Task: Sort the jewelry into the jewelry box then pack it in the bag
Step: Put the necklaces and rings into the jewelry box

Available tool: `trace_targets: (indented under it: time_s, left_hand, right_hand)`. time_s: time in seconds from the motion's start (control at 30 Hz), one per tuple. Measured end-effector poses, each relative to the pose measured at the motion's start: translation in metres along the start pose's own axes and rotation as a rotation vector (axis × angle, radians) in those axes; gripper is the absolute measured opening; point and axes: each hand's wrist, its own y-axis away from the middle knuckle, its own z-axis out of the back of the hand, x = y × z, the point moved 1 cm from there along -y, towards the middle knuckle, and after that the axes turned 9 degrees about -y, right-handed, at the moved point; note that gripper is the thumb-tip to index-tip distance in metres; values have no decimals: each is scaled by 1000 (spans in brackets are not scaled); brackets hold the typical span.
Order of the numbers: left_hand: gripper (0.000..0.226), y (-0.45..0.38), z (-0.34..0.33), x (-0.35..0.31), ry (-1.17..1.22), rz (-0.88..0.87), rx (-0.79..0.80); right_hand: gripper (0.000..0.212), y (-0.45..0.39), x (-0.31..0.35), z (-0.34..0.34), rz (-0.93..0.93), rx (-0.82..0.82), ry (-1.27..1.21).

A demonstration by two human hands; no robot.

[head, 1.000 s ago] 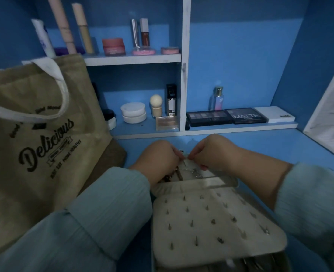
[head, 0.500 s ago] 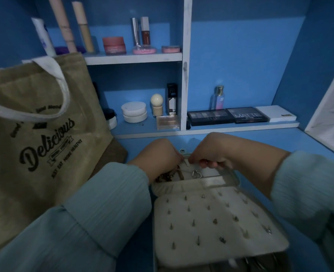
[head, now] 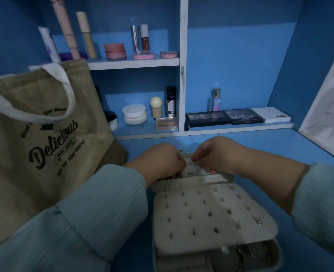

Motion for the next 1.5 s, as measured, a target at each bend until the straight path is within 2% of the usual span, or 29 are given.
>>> trace_targets:
  time_s: [0.1,0.27,0.47,0.6,0.73,0.87,0.93,1.03,1.17,1.3,1.5]
  left_hand:
    - [26,4,1,-3,-34,-17,26]
    - [31,10,3,-8,-86,-33,66]
    - [34,13,3,-5,-9,-18,23]
    - [37,14,0,-1,-63,-29,15]
    - [34,18,-4,2,-70,-27,-19]
    - [24,21,-7,8,-104,-33,-97]
    - [26,24,-8,7,-110,-44,-64]
    - [30,27,-8,4,-125,-40,-29]
    - [30,27,-9,3,-87,-27,-13]
    - [27,27,-9,5,-82,-6,-98]
    - [32,26,-13,1,-119,-1,-23]
  right_hand:
    - [24,5,-2,1,86,-4,198]
    - [42,12,-2,-3,135,156,422]
    - [39,12,3,-3,136,271,474]
    - [42,11,8,-6,142,335,557]
    - [41,13,13,0,135,309,566]
    - [40,11,9,2,141,180,633]
    - [44,12,5,-2,123,184,650]
    - [43,13,-1,-1,178,205,532]
    - [40,13,-4,1,157,205,426]
    - [43,14,-6,1,145,128,500]
    - [42,16,-3,-3,169,178,446]
